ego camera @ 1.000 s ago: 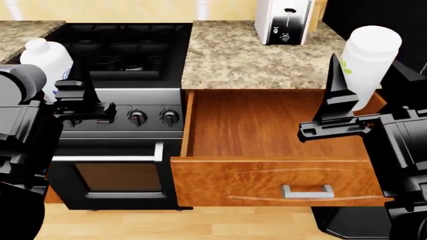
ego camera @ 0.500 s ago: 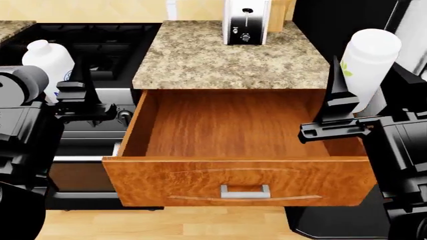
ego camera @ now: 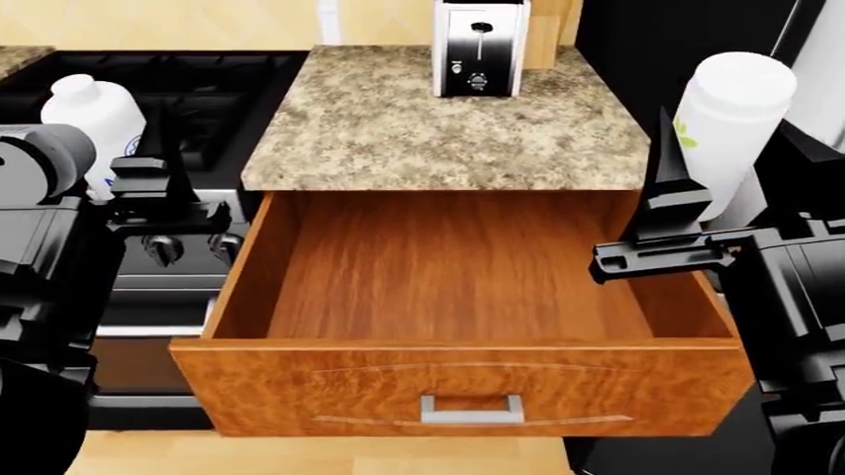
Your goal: Pick and place the shaker into the drawer. Then close the cabinet.
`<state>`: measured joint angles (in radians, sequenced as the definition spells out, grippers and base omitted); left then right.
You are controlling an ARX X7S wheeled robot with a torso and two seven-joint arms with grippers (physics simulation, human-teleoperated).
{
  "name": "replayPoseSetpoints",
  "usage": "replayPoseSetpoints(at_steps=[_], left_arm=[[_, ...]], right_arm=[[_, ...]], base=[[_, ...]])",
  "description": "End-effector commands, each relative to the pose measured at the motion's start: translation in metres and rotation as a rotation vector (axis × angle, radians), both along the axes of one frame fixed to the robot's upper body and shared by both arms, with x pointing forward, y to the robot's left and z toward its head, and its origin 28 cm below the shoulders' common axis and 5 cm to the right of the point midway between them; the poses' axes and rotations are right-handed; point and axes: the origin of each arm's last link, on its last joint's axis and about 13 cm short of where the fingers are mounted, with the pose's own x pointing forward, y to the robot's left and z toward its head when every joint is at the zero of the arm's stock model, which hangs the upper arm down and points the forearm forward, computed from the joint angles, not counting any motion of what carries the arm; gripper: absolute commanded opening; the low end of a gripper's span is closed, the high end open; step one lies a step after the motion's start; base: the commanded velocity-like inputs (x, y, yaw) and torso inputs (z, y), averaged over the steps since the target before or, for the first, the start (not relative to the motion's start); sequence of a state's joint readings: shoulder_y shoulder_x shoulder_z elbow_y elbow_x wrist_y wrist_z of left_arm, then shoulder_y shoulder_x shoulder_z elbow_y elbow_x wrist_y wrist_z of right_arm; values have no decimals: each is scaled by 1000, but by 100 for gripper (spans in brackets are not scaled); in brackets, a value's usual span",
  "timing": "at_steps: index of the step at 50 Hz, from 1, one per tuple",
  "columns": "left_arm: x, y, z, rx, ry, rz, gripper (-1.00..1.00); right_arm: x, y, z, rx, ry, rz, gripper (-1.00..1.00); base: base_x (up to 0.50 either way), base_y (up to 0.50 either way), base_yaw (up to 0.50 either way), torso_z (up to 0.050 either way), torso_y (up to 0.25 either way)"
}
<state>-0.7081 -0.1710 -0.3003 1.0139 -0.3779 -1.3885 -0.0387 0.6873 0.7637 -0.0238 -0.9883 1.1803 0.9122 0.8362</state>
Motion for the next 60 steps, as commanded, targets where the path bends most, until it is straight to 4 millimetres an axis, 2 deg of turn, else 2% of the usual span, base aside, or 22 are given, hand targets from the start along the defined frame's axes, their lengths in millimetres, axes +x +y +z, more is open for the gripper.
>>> replayPoseSetpoints(at_steps=[1,26,51,60], left_arm=[[1,0,0,-2,-2,3,-100],[2,0,0,-3,2,3,-100],[3,1,-2,-5,7,6,-100],[3,1,-3,-4,10,6,-100]], right_arm=[[0,-1,2,-4,-22,-15,-100],[1,-1,1,9,-24,-6,-100],[0,0,0,5,-22,2,-100],[1,0,0,6,-23,1,-100]], base=[[269,-55,0,0,0],[267,-104,0,0,1],[88,0,0,0,1],[277,-1,0,0,0]])
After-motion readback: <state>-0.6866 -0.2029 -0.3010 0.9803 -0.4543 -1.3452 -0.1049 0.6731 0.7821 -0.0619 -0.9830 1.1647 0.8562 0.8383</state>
